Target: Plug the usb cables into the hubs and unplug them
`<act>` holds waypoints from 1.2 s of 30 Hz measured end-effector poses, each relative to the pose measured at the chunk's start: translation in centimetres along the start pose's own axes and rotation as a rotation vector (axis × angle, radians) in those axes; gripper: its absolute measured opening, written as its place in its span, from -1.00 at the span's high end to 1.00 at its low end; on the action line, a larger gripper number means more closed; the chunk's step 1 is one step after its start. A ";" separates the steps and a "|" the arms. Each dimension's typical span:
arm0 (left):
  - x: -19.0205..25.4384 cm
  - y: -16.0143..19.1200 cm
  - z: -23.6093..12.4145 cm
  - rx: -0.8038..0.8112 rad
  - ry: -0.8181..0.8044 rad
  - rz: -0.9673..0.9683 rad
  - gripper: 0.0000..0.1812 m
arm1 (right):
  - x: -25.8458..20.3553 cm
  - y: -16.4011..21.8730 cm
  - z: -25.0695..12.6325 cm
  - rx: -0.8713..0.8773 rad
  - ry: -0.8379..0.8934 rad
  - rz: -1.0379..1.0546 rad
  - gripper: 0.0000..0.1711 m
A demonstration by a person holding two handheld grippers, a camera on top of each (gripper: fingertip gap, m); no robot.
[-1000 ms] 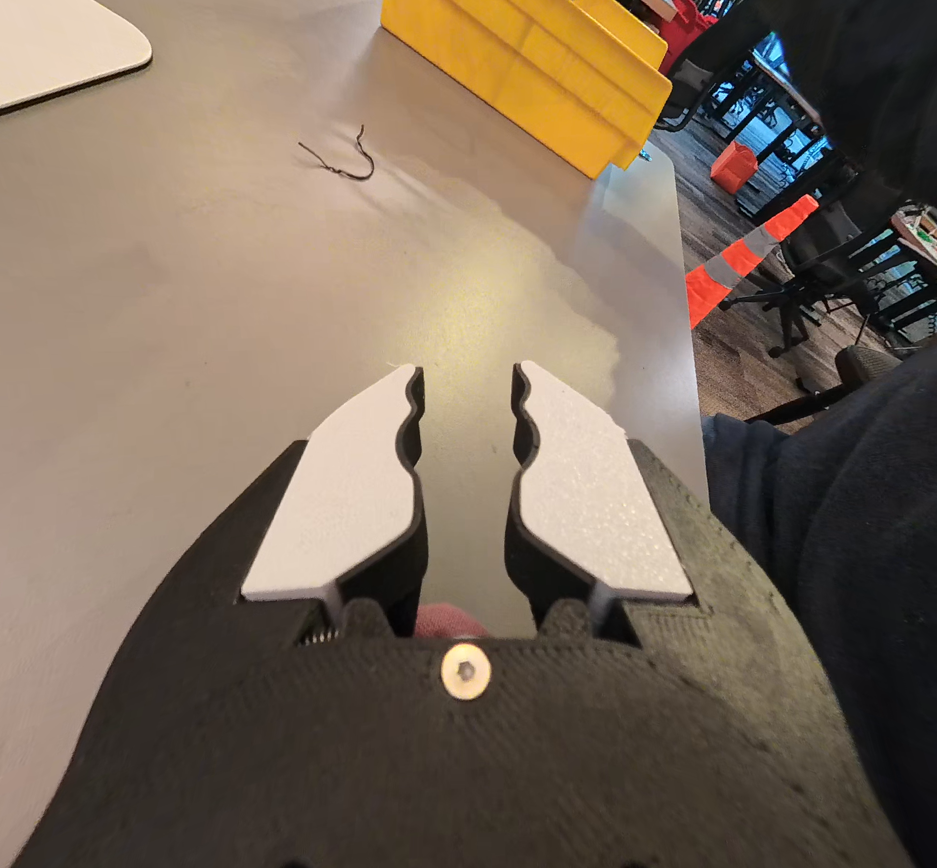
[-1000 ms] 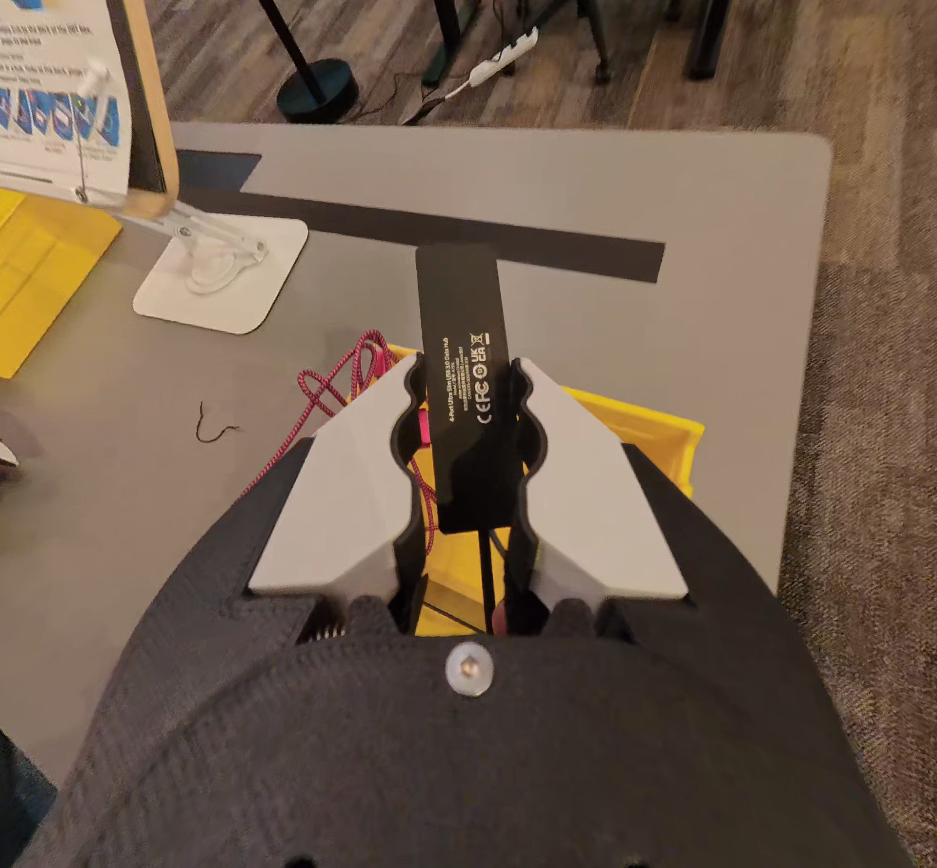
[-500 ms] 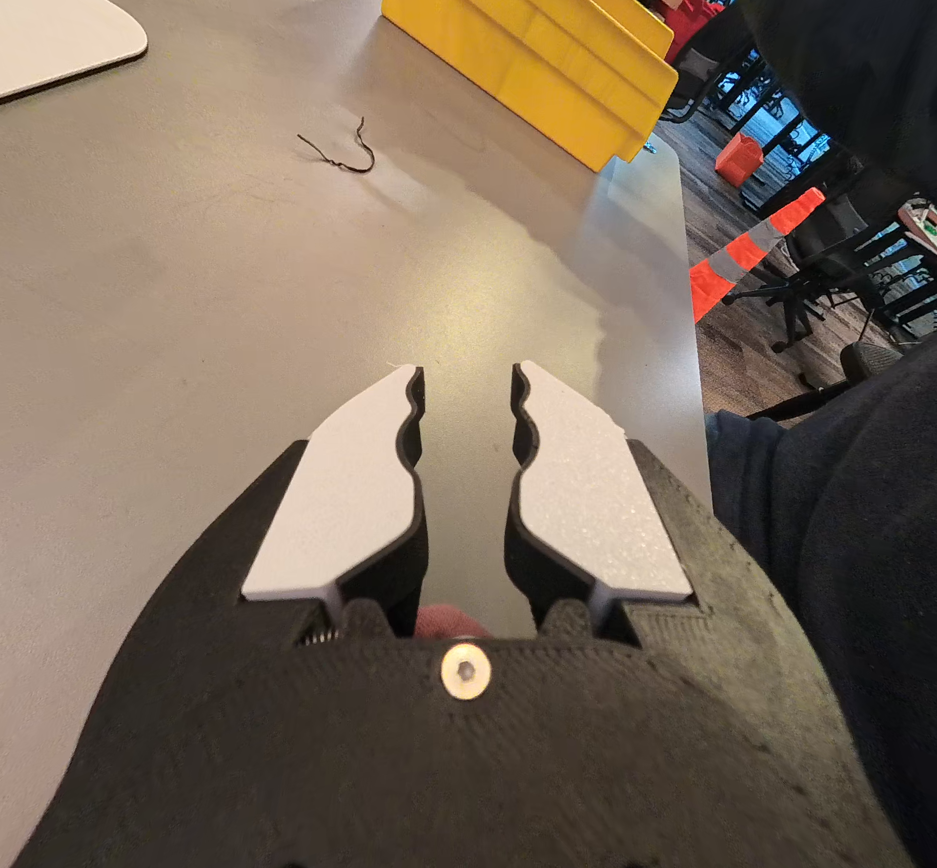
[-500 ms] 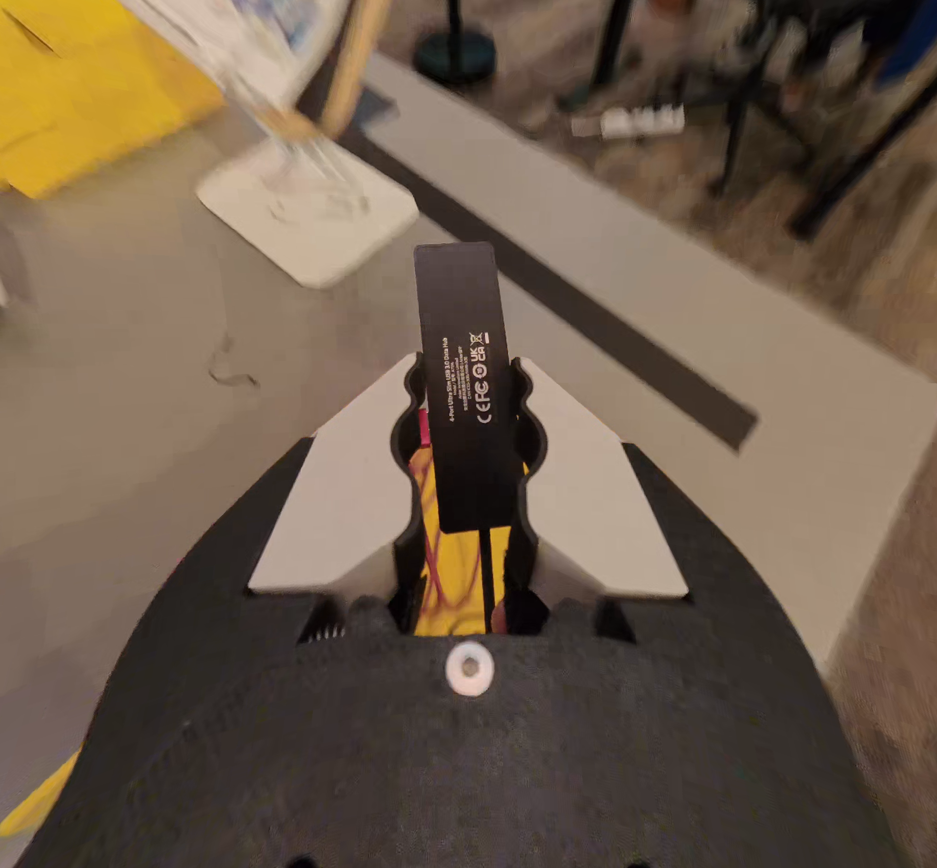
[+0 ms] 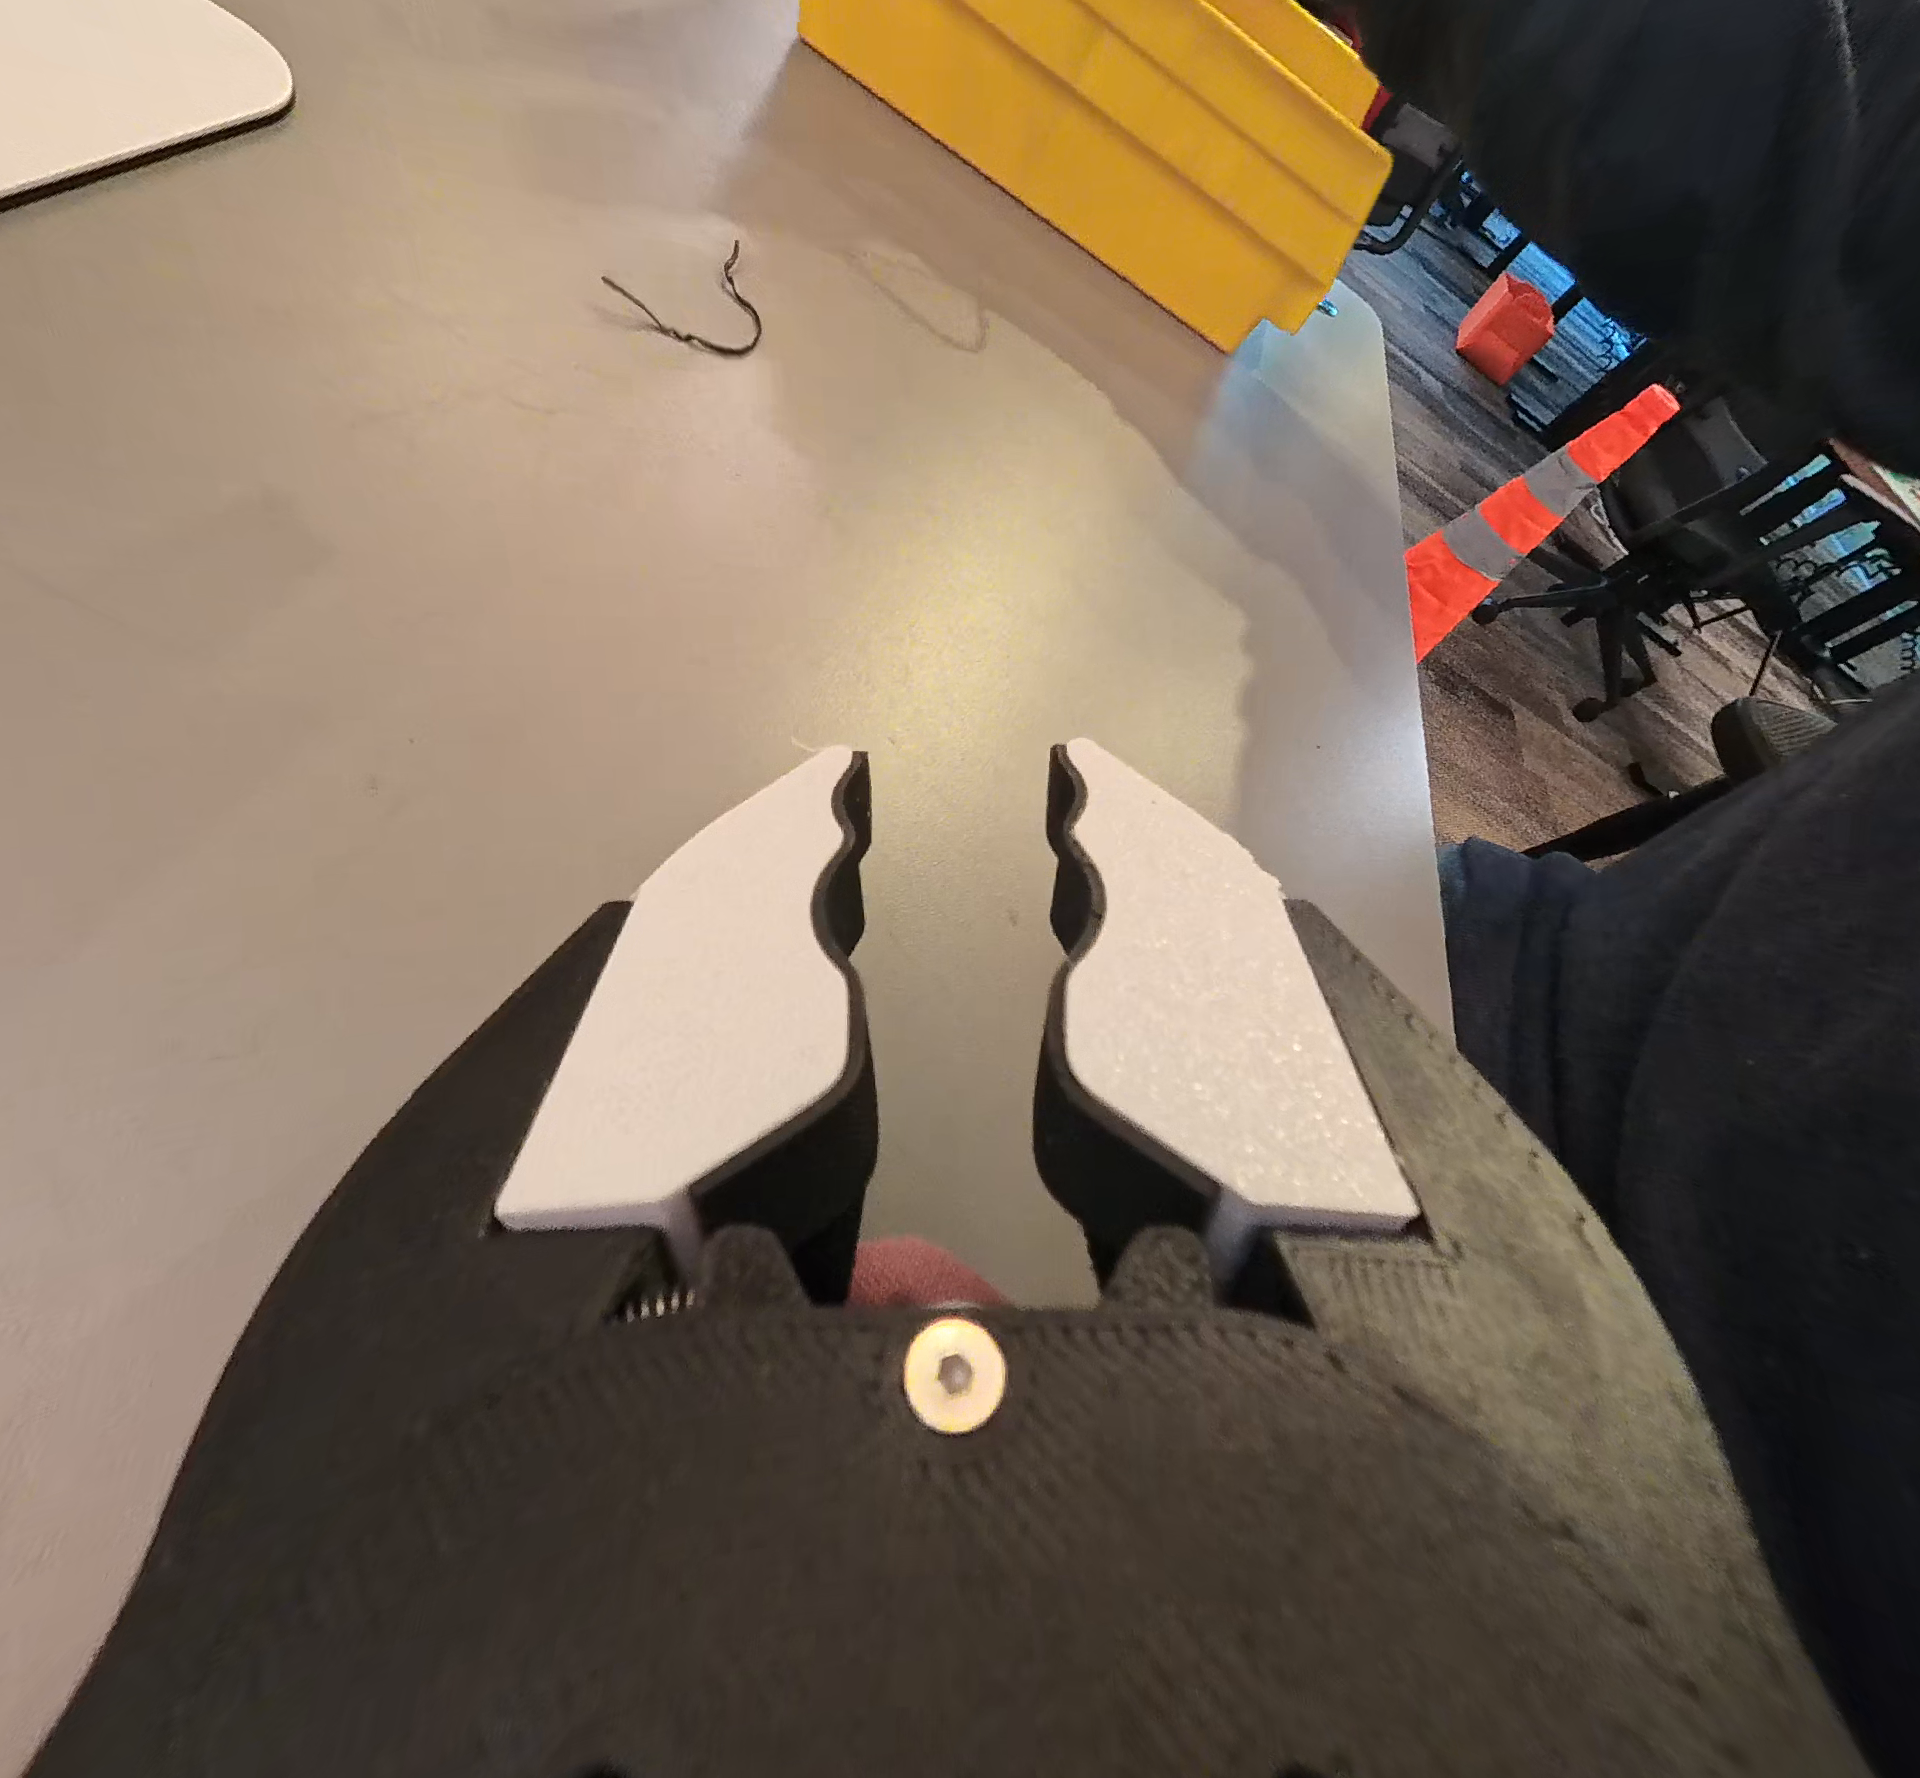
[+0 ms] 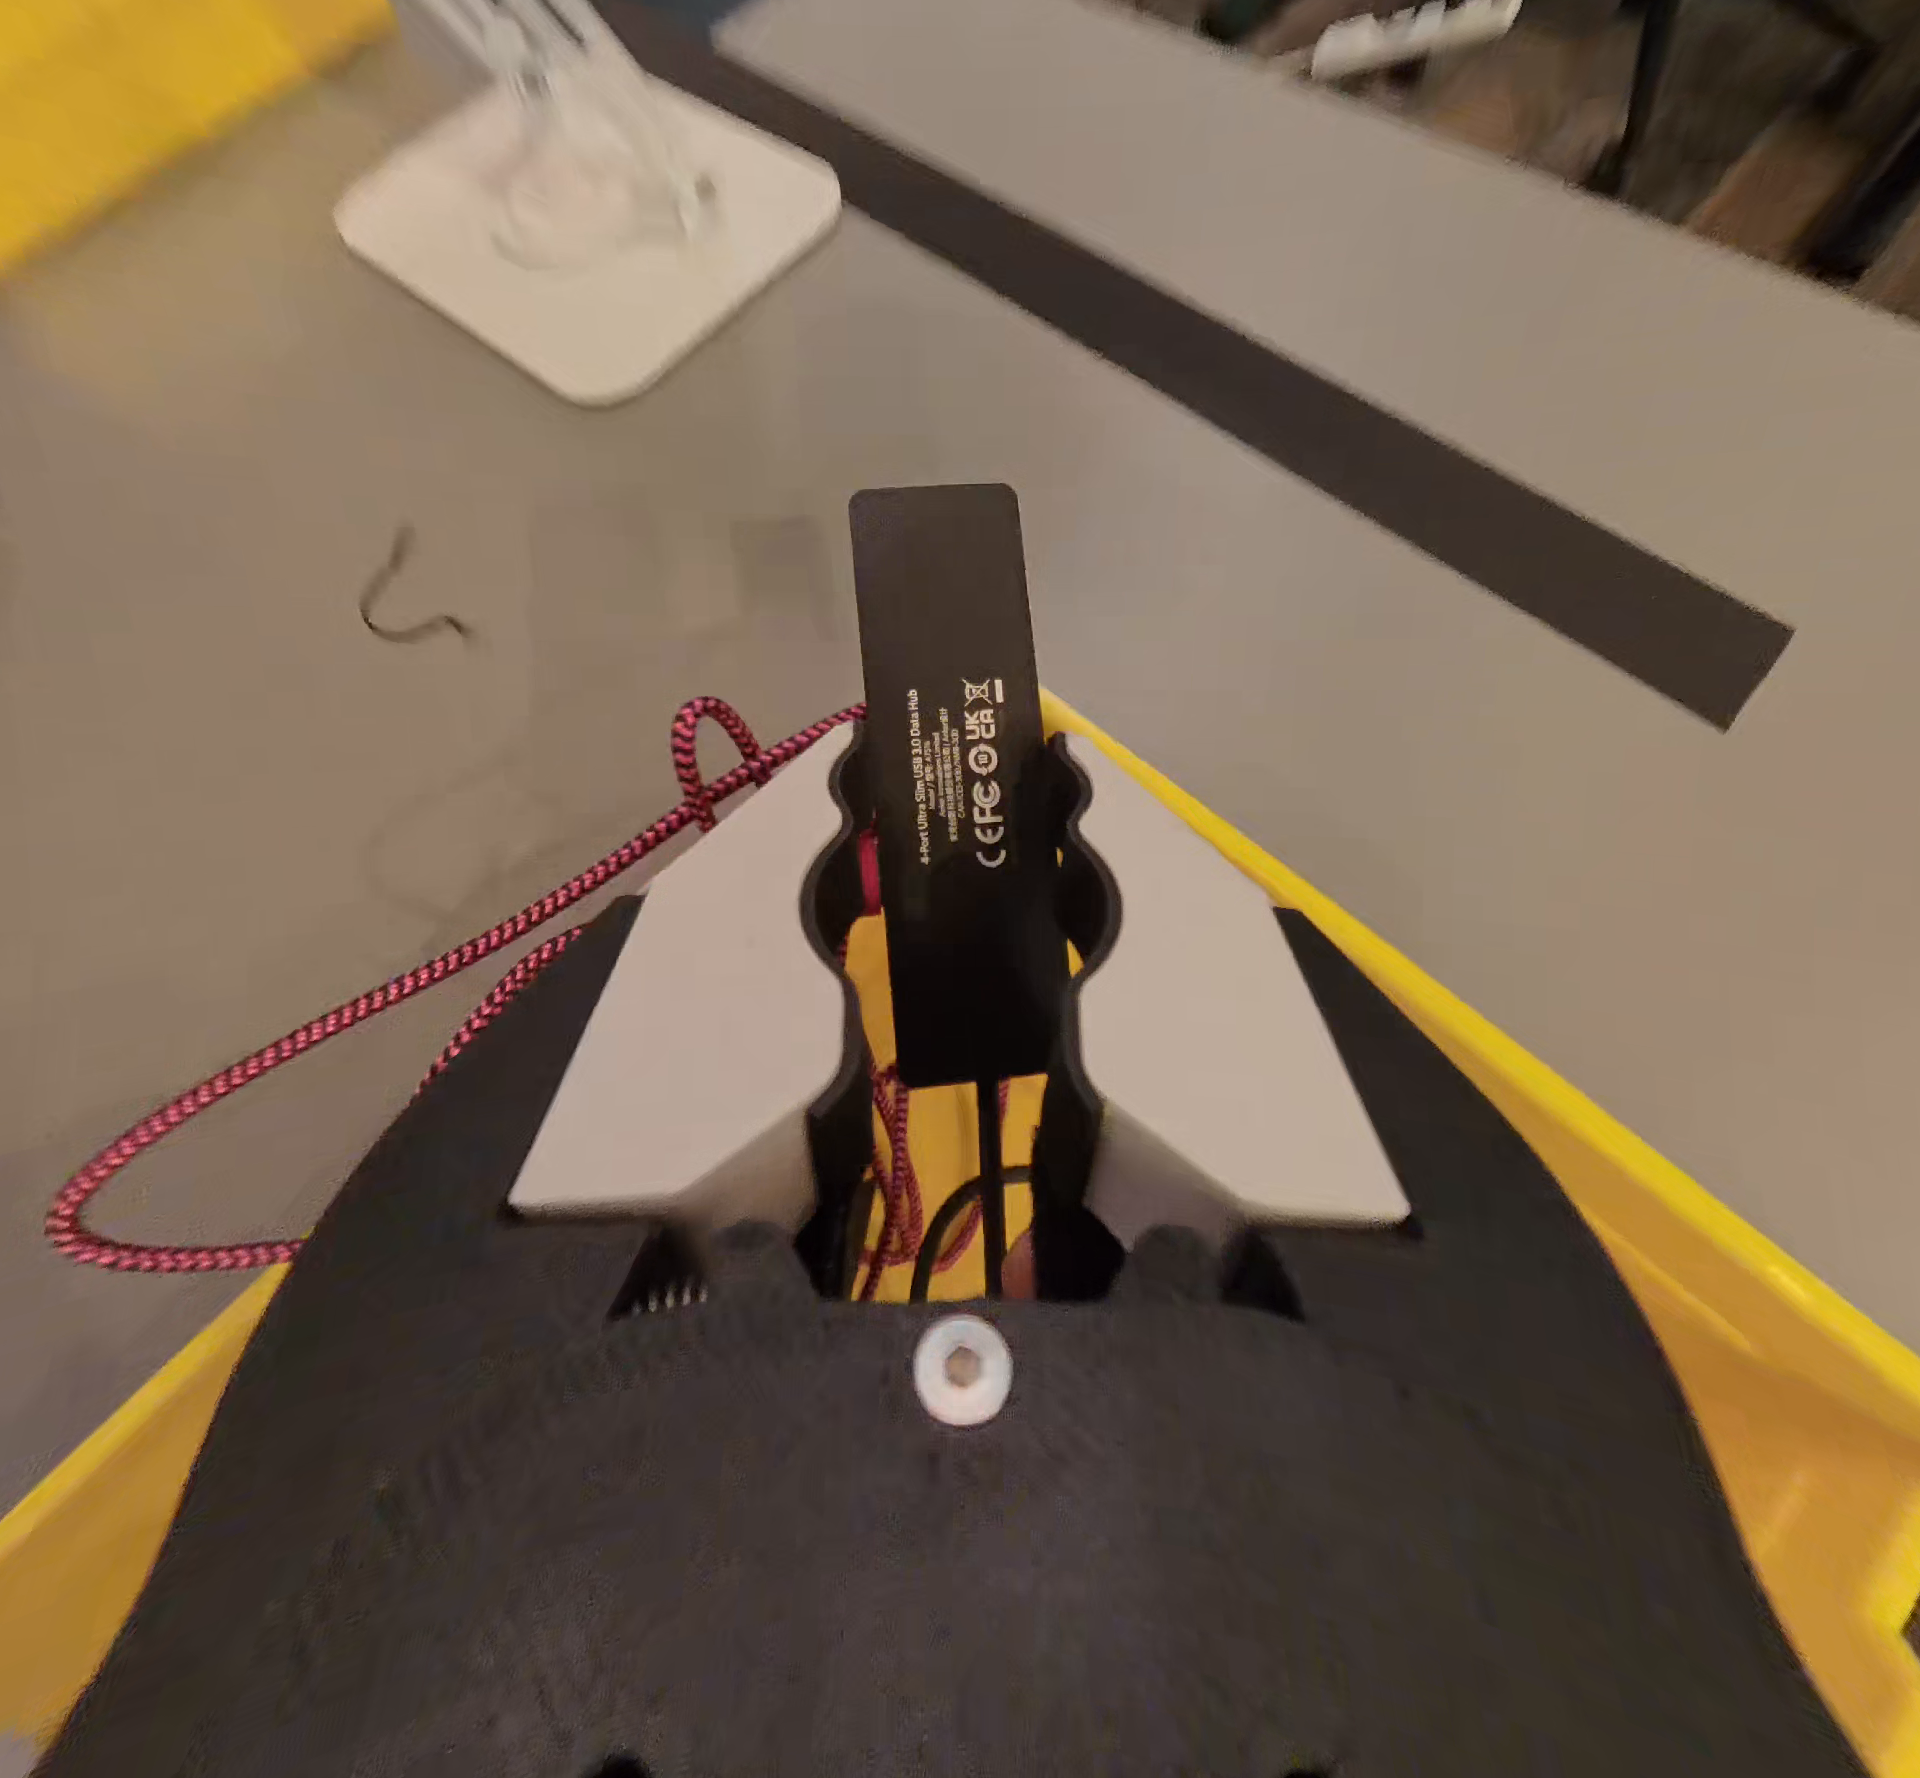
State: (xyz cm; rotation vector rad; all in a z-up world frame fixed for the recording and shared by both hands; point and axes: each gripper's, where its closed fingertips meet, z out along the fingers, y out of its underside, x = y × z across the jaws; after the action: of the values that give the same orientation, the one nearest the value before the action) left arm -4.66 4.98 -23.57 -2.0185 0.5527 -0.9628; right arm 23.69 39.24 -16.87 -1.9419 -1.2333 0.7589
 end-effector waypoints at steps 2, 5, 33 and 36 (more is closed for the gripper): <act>0.0 0.0 0.0 0.000 -0.002 0.000 0.65 | 0.2 1.0 0.6 -0.067 0.014 -0.007 0.64; 0.0 0.0 0.0 0.002 -0.006 0.001 0.65 | 0.4 0.8 0.7 -0.030 -0.008 0.070 0.64; 0.1 -0.2 -0.2 0.017 -0.002 0.010 0.65 | 2.6 7.9 0.5 -0.410 0.140 0.070 0.64; 0.1 -0.1 -0.1 0.008 0.000 0.009 0.65 | 2.5 8.0 0.9 -0.510 0.162 -0.012 0.64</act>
State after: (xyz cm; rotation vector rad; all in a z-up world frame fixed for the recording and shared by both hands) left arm -4.68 4.90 -23.43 -2.0069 0.5568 -0.9577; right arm 28.00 39.42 -24.13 -2.3407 -1.4328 0.2819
